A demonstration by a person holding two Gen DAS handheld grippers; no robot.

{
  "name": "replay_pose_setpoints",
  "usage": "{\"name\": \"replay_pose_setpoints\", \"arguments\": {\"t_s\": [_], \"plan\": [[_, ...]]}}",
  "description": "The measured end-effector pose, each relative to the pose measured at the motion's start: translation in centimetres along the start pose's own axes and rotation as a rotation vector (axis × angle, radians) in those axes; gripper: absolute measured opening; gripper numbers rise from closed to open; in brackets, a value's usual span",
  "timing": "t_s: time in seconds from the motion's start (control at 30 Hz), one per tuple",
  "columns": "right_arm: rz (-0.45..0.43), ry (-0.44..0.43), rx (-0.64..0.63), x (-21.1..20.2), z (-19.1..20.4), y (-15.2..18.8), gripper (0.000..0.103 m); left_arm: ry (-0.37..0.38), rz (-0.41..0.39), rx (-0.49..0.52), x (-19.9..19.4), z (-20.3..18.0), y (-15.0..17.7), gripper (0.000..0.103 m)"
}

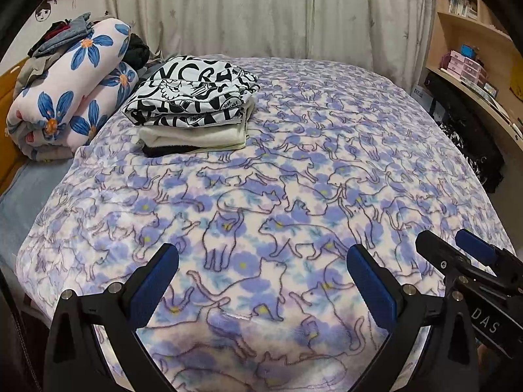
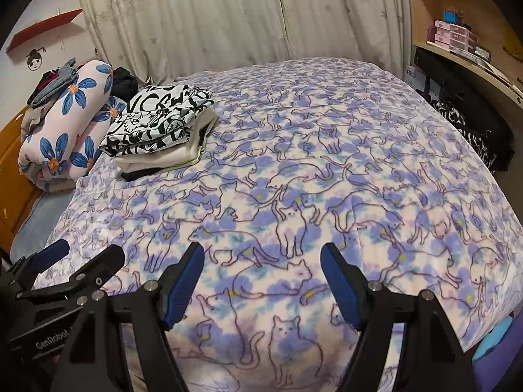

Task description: Fold large clothes

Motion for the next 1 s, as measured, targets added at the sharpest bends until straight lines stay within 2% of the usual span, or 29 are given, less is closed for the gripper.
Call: {"name": "replay_pose_setpoints", "arguments": {"t_s": [1.0], "plan": [[0.011,0.003,-0.004,0.54,0.01,0.74,0.074,0.001,0.03,-0.014,0.34,0.74,0.81,0.101]]}}
Point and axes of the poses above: each gripper's, at about its wrist camera, not at the fingertips, and x roughly the way its jaws point, z to its left, y to its underside, the point moved 6 cm from there along x, roughly the way its jaws point, and after that the axes turned 13 degrees about y, right-handed, at the moved point
